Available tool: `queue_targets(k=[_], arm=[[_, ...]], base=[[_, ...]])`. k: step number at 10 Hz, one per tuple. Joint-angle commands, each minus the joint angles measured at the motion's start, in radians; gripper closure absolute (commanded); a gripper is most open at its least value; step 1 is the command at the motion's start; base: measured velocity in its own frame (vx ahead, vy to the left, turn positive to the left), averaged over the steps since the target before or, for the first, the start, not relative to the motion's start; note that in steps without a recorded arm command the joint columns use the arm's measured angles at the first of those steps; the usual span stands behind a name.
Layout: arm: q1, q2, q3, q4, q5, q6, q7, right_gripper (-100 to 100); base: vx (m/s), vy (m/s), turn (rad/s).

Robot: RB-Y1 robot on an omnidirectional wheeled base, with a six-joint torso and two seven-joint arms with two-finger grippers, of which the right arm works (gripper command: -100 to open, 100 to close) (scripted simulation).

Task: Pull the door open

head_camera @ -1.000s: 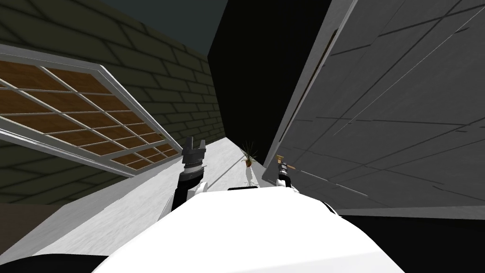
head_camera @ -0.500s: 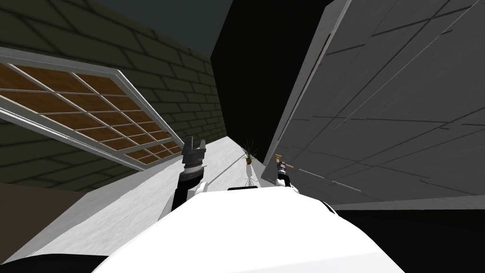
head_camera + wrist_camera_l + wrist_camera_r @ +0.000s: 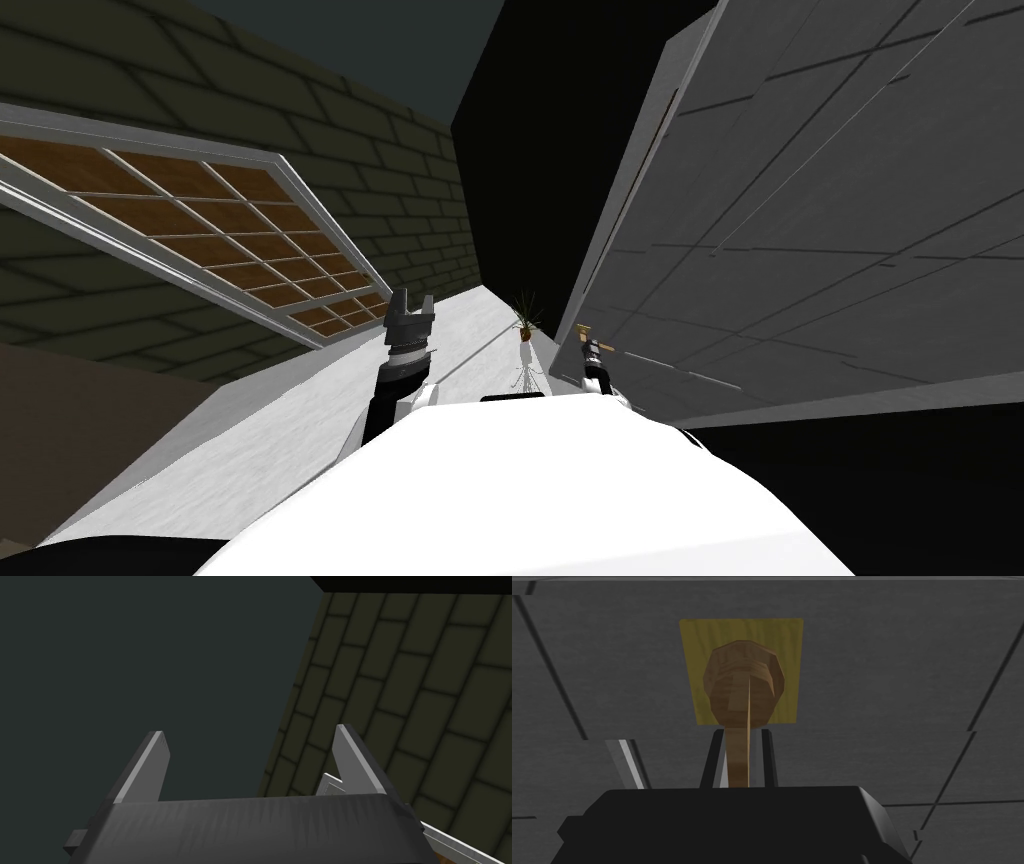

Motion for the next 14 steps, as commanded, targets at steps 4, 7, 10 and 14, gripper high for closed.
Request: queue_targets(k=[4, 7, 10, 14], arm=[[-0.007, -0.009, 0.026, 0.024, 0.018, -0.012, -0.025, 100], [0.001, -0.021, 0.06, 0.021, 0.041, -0.024, -0.06, 100], [0.007, -0.029, 0.084, 0.018, 0.057, -0.032, -0.084, 100], [0.014, -0.032, 0.113, 0.012, 0.077, -0.037, -0.109, 100]], base=[[-0.147, -0.009, 0.056], [-0.23, -0.018, 0.105], [-0.223, -0.01, 0.082], [-0.154, -0.018, 0.053]])
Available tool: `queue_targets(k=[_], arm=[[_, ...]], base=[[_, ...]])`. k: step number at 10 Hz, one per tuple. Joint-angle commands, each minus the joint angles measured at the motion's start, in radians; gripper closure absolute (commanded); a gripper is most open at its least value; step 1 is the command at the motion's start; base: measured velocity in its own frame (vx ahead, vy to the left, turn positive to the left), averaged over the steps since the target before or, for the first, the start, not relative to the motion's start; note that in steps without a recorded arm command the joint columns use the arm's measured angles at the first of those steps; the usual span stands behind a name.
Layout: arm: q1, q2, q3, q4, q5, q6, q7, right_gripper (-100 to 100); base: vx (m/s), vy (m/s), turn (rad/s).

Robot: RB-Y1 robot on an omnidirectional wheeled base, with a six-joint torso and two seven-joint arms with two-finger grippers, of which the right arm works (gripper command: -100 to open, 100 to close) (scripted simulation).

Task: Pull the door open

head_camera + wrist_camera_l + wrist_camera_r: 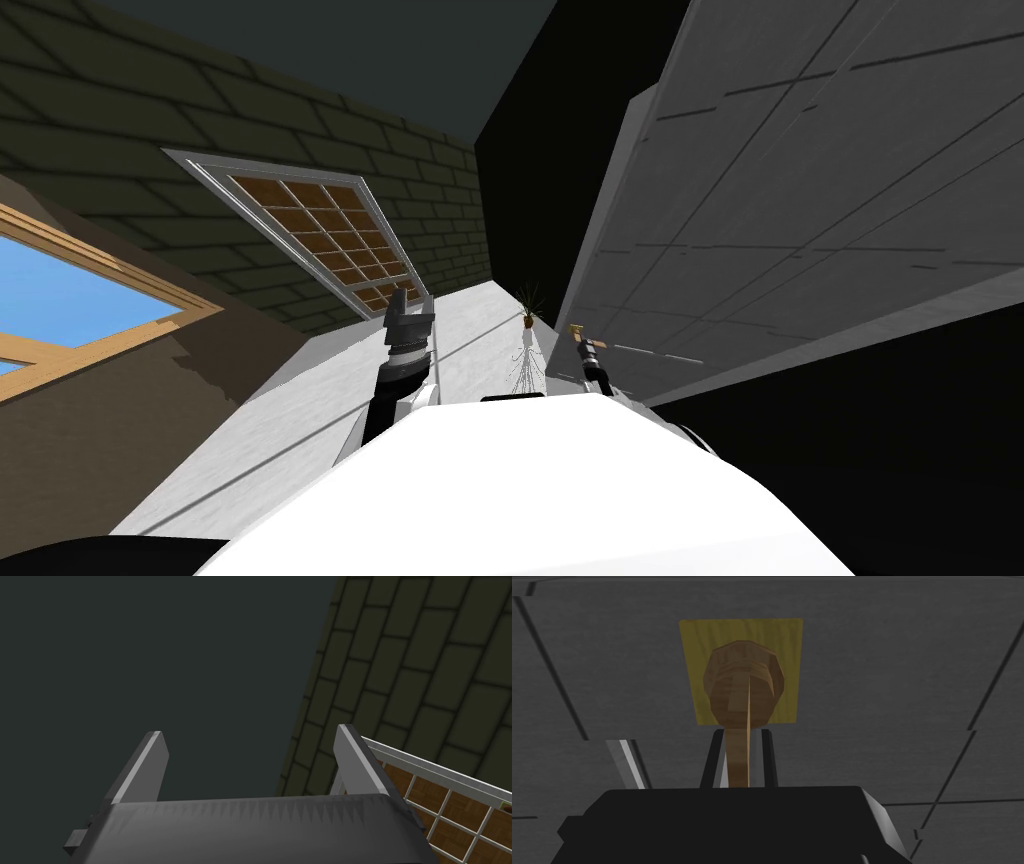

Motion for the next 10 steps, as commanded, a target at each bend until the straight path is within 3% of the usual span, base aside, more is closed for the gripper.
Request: queue_targets(k=[1, 10], arm=[[0.006, 0.0, 0.015, -0.01, 0.011, -0.002, -0.012, 100], [0.013, -0.013, 0.097, -0.027, 0.071, -0.026, -0.076, 100]], base=[[-0.219, -0.022, 0.057], [-0.193, -0.047, 0.046]])
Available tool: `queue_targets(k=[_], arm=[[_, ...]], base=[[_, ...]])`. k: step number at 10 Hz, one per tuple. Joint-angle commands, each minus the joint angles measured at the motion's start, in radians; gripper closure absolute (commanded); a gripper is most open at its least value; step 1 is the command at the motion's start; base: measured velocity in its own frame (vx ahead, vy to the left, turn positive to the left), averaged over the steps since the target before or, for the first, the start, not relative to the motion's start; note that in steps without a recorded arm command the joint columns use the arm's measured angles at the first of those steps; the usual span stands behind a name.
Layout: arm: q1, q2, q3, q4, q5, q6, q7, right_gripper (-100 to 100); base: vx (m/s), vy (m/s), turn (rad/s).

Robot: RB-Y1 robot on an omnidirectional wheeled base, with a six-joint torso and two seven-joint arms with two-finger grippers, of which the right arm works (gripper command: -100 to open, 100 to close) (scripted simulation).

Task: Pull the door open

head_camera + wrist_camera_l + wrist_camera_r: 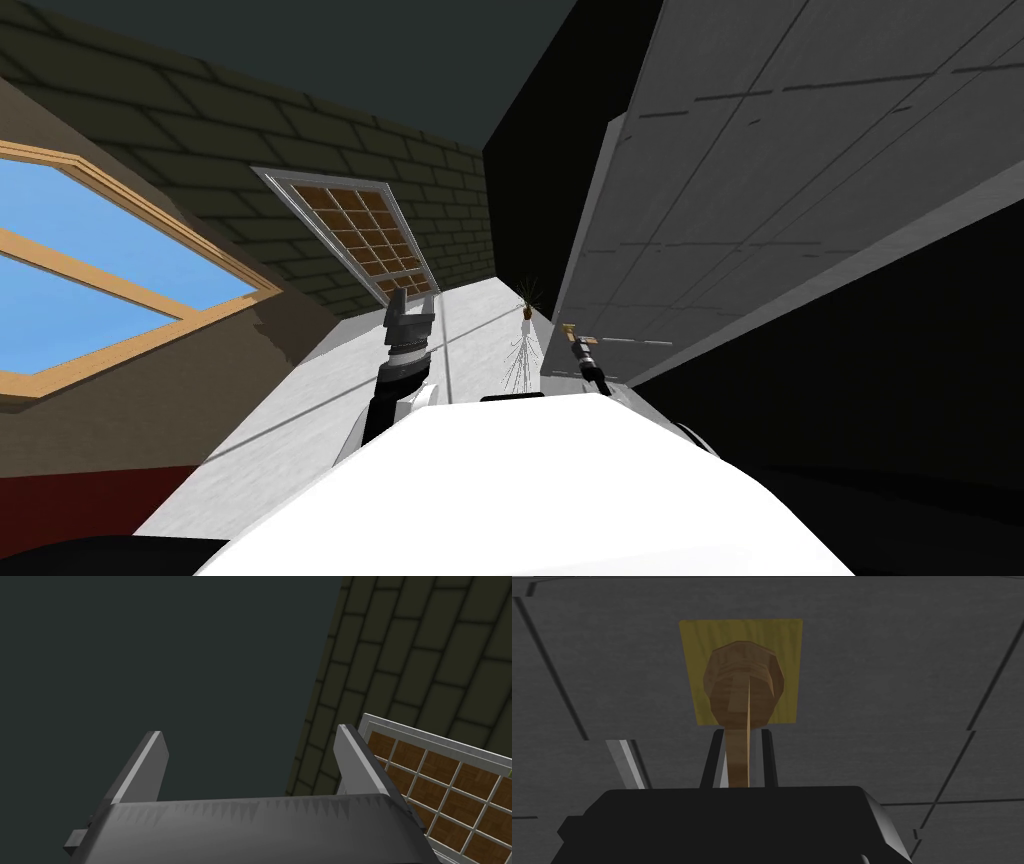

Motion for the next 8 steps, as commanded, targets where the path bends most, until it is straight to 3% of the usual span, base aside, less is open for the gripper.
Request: queue_targets(k=[1, 4, 5, 8], arm=[[0.0, 0.0, 0.0, 0.0, 0.0, 0.0, 0.0, 100], [0.031, -0.029, 0.024, 0.003, 0.016, -0.041, -0.044, 100], [0.031, -0.029, 0.024, 0.003, 0.016, -0.041, -0.044, 100], [0.054, -0.053, 0.04, 0.003, 0.028, -0.071, -0.078, 100]], base=[[-0.072, -0.036, 0.025], [-0.199, -0.021, 0.148], [-0.135, -0.048, 0.059], [-0.149, -0.041, 0.119]])
